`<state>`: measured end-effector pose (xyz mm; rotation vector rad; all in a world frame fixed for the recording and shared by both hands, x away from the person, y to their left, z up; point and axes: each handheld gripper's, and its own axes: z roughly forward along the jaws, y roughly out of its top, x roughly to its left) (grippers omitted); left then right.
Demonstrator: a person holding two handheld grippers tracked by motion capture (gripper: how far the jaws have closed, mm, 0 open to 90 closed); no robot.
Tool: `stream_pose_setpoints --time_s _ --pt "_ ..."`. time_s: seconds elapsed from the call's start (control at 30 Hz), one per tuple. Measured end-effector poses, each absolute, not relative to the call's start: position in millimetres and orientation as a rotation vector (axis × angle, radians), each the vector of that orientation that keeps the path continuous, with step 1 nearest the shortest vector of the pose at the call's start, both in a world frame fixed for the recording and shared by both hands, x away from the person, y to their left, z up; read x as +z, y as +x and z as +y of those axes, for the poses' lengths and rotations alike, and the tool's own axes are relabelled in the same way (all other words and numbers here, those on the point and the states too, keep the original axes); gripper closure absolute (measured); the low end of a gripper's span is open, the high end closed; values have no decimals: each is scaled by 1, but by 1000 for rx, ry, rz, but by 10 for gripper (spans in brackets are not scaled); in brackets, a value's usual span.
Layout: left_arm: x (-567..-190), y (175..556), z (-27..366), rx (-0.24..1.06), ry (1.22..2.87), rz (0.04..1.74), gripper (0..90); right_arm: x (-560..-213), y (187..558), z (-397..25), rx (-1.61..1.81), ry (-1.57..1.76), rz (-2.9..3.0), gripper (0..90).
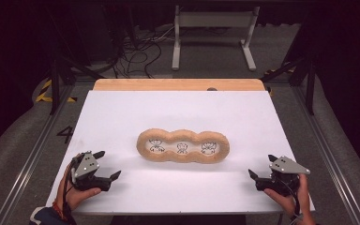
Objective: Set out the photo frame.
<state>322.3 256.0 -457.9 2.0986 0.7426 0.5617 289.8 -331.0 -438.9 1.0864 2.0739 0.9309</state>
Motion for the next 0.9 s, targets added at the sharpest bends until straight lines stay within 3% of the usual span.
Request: stream_pose_setpoints --time_s 0.5,0.9 --pt "-466 319 279 527 2042 803 84 -454 281 -353 950 1144 2033 111" --pt "-463 315 273 548 2031 780 65 -455 276 -351 949 1126 2015 104"
